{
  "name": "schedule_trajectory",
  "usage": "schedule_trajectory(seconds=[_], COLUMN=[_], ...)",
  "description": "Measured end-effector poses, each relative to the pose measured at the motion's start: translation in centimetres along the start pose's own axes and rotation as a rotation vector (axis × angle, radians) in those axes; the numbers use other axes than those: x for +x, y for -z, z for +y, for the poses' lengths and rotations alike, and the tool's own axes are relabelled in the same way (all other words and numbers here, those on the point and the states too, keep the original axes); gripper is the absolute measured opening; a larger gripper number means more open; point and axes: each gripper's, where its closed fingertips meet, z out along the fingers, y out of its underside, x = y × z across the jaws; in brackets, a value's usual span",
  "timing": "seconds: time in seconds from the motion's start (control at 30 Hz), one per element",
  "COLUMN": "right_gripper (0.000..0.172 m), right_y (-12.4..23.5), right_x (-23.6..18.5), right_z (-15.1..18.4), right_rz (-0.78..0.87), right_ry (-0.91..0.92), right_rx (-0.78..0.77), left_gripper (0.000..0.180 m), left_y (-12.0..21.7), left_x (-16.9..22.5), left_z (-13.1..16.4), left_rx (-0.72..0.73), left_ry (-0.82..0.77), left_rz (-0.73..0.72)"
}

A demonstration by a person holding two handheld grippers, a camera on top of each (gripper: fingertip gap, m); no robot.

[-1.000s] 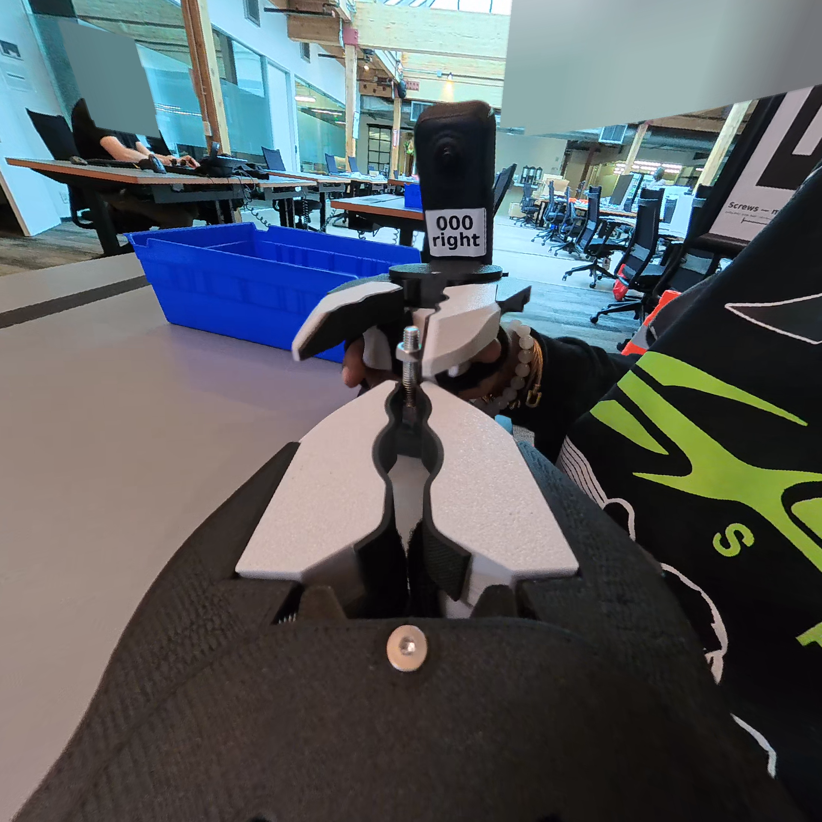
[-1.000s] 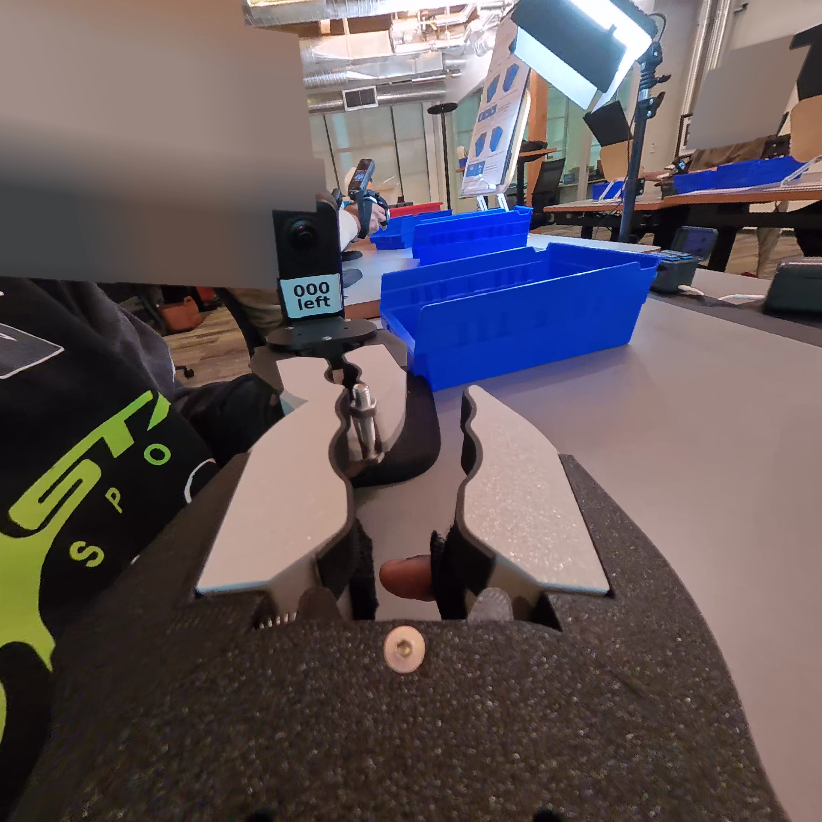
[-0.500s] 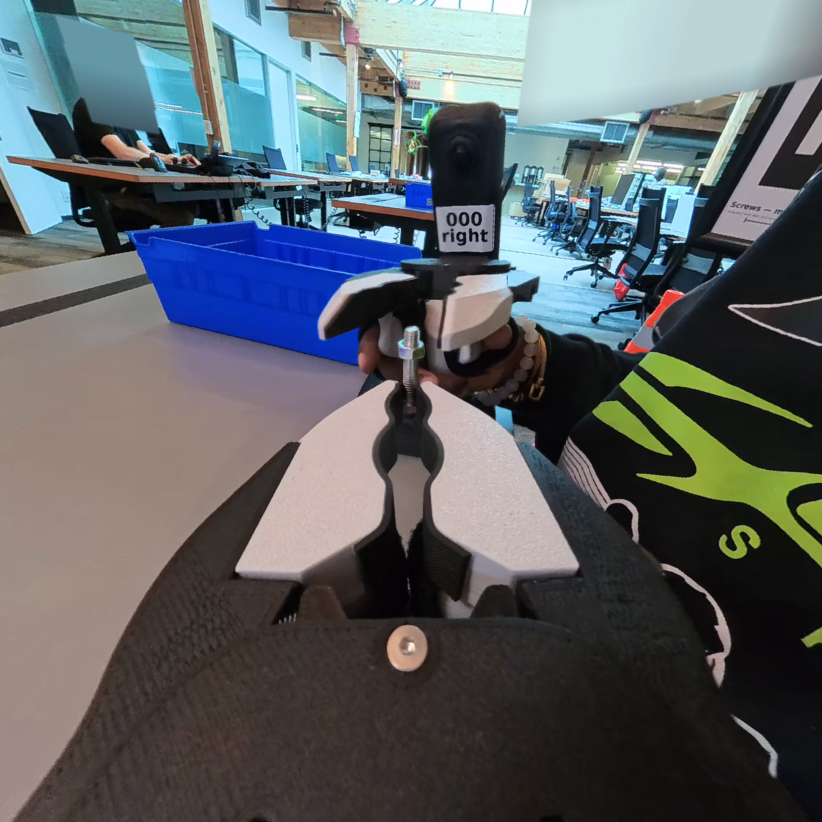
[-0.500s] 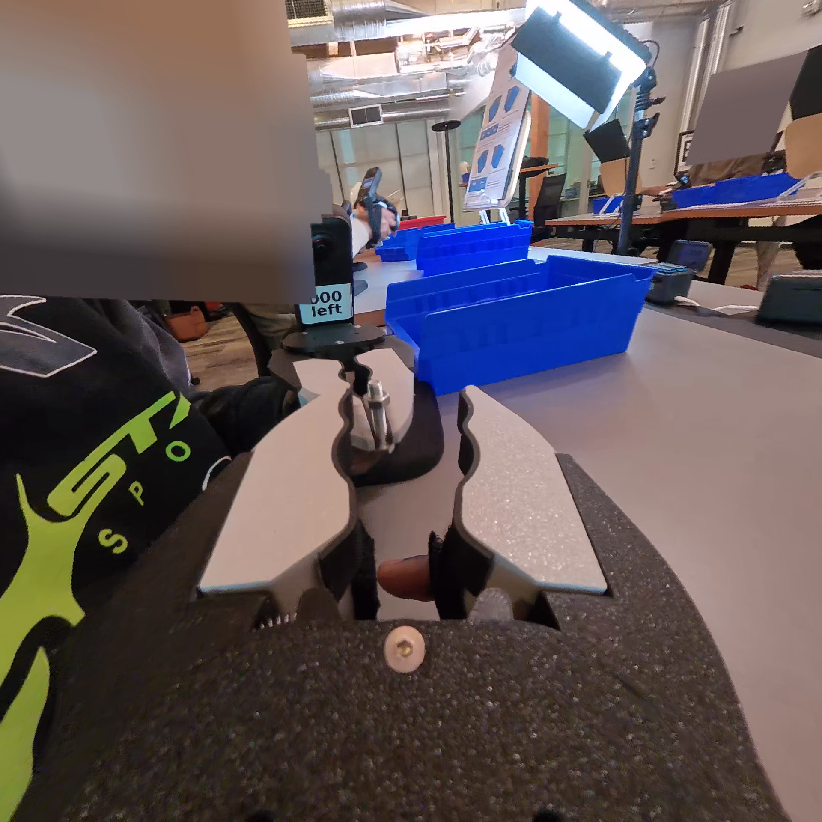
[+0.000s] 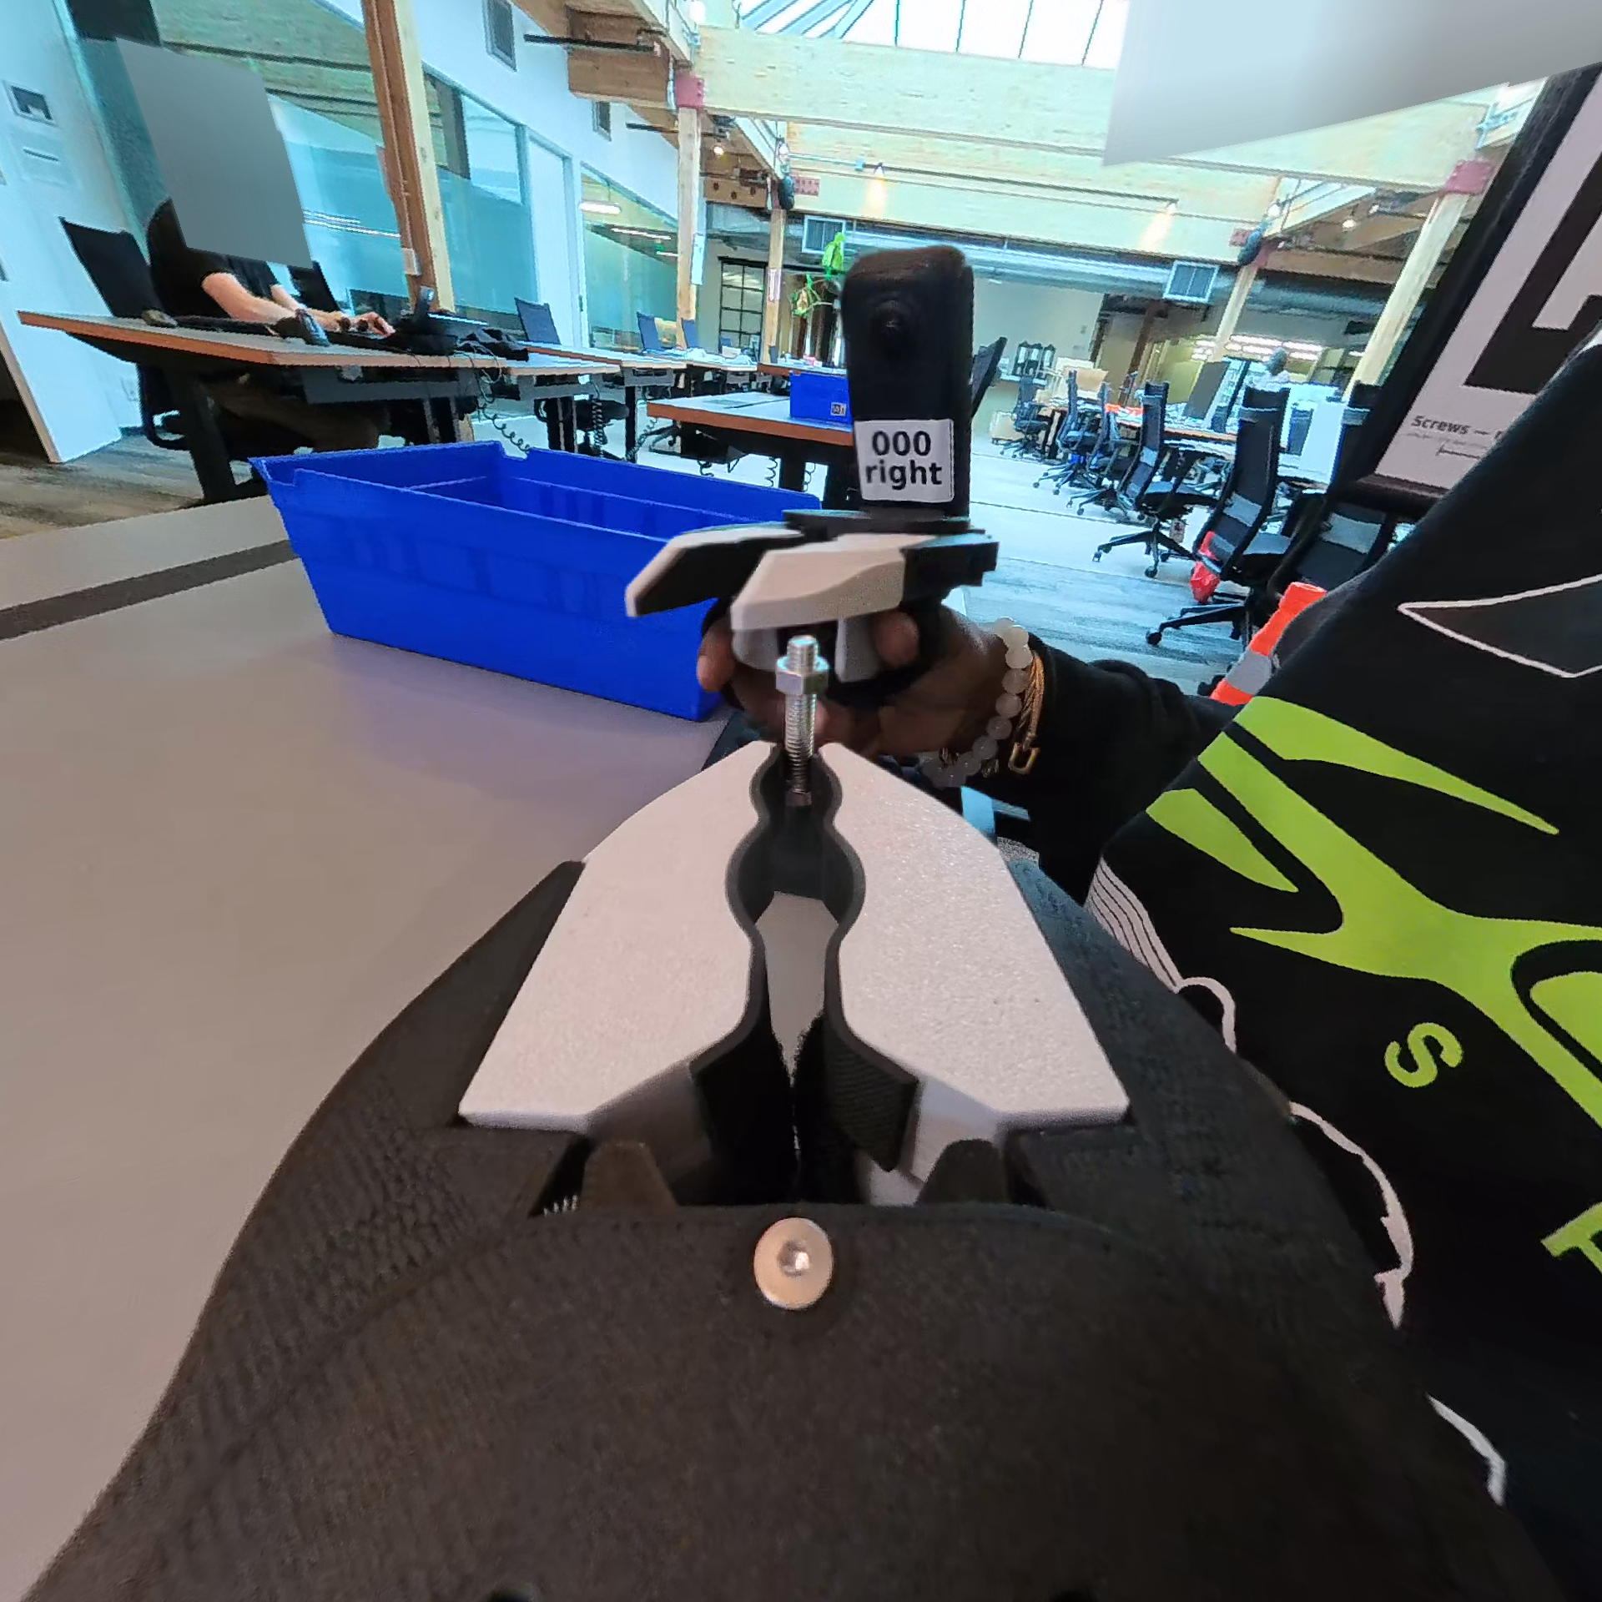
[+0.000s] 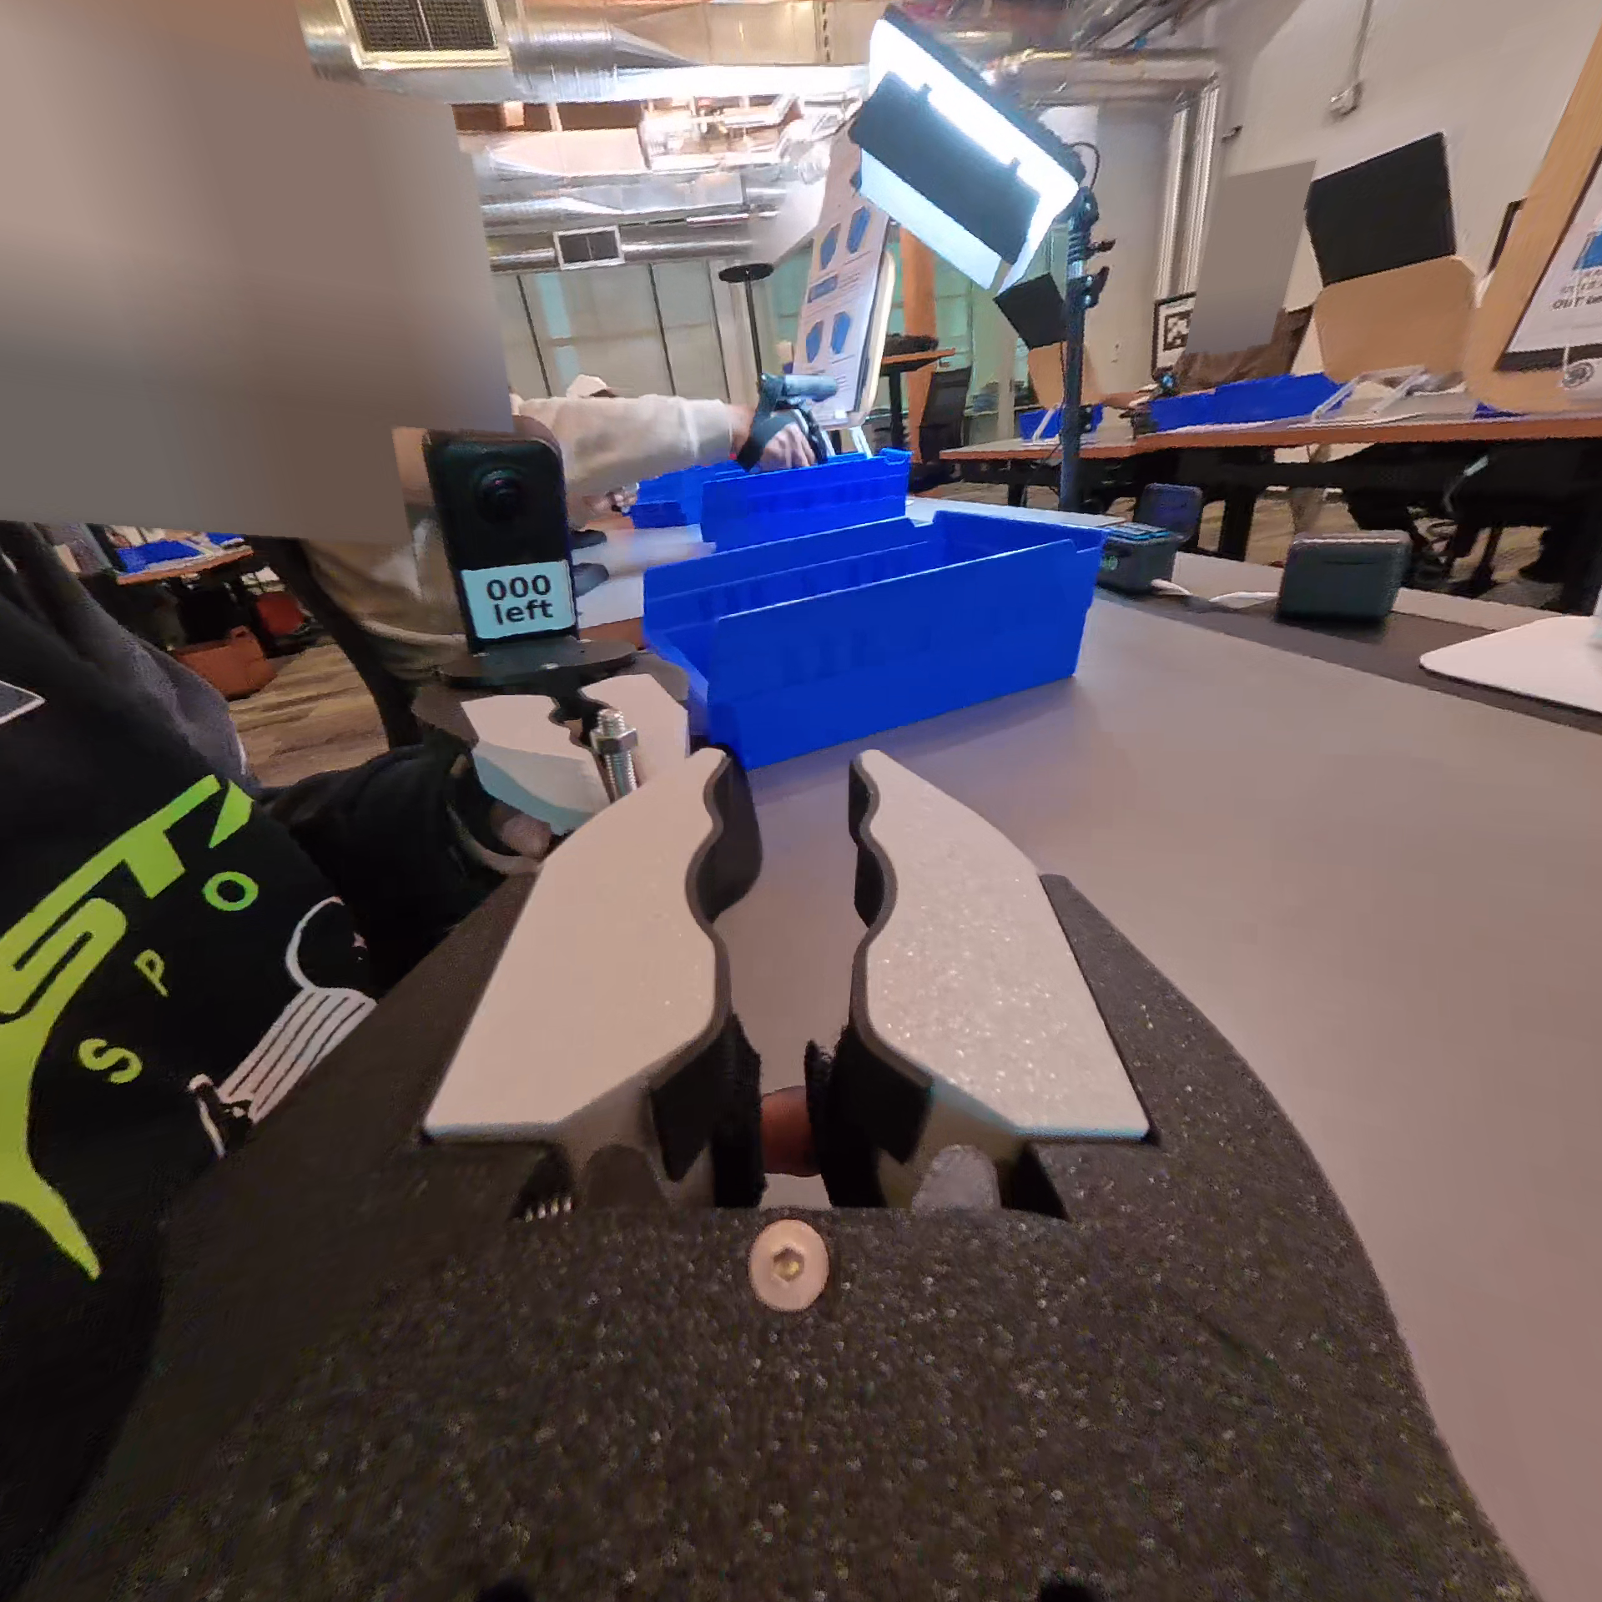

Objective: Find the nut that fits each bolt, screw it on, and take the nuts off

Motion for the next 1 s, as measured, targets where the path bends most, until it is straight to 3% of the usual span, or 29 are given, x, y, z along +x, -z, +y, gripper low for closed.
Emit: schedule_trajectory(seconds=[0.27,0.43,0.67,0.7,0.77,0.83,1.0], right_gripper=[0.052,0.051,0.047,0.045,0.021,0.018,0.035], right_y=[-1.8,-3.6,-2.1,-1.7,-0.9,-0.1,-0.2], right_x=[-3.4,-3.5,-2.6,-2.5,-1.3,-0.7,-2.0], right_z=[0.6,1.2,0.9,0.8,0.4,0.0,-0.1], right_rz=[-0.157,-0.153,-0.125,-0.121,-0.056,-0.033,-0.088], right_ry=[-0.017,-0.001,0.006,0.006,0.004,0.001,0.005], right_rx=[-0.021,-0.048,-0.031,-0.021,0.010,0.034,0.038], left_gripper=[0.005,0.005,0.005,0.005,0.005,0.005,0.005], left_y=[-0.2,-0.3,-0.2,-0.1,0.0,0.1,0.1], left_x=[0.1,0.2,0.1,0.1,0.1,0.0,0.0], left_z=[0.2,0.4,0.4,0.3,0.1,0.0,0.0], left_rx=[-0.017,-0.027,-0.023,-0.017,0.001,0.008,0.006], left_ry=[-0.012,-0.026,-0.016,-0.009,0.000,0.004,0.001], left_rz=[-0.001,-0.001,0.002,0.002,0.010,0.006,0.003])
